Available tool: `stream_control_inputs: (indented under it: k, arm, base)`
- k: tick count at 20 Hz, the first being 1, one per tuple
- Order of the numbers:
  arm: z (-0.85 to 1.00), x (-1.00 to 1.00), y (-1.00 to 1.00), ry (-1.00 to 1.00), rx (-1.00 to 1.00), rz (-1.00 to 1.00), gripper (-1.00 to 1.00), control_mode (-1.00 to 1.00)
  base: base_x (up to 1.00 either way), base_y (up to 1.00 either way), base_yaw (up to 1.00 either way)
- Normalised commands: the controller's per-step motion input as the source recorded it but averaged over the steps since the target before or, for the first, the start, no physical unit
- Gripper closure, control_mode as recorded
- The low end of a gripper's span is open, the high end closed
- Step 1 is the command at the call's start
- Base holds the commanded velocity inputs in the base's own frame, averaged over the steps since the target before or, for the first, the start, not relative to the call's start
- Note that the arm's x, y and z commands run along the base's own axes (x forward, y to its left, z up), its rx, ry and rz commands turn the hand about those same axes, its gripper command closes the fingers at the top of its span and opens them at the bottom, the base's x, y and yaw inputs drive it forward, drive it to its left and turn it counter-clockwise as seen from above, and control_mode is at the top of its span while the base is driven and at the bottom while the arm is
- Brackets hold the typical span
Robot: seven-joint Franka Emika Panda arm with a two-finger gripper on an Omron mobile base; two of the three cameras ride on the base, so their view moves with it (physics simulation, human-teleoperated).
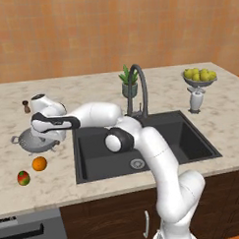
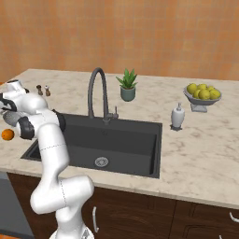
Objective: Put the colander in the sink, put the orange, mango in the colander, and turn on the sink faucet and pour water over the colander.
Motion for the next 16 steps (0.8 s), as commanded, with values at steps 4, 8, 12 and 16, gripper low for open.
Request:
stream_control_inputs:
  k: [4, 8, 12, 16]
  arm:
    - [-0.18, -0.12, -0.03, -0.06, 0.02, 0.00, -1.00, -1.00]
    - [-0.07, -0.13, -0.02, -0.05, 0.01, 0.00, -1.00, -1.00]
    - [-0.03, -0.20, -0.21, -0.06, 0.08, 0.00, -1.00, -1.00]
    - [-0.01, -0.21, -0.31, -0.10, 0.12, 0.00, -1.00, -1.00]
  base:
    - [0.00, 0.00, 0.00]
    - [0.00, 0.00, 0.00]
    - [0.00, 0.00, 0.00]
    - [0.00, 0.00, 0.00]
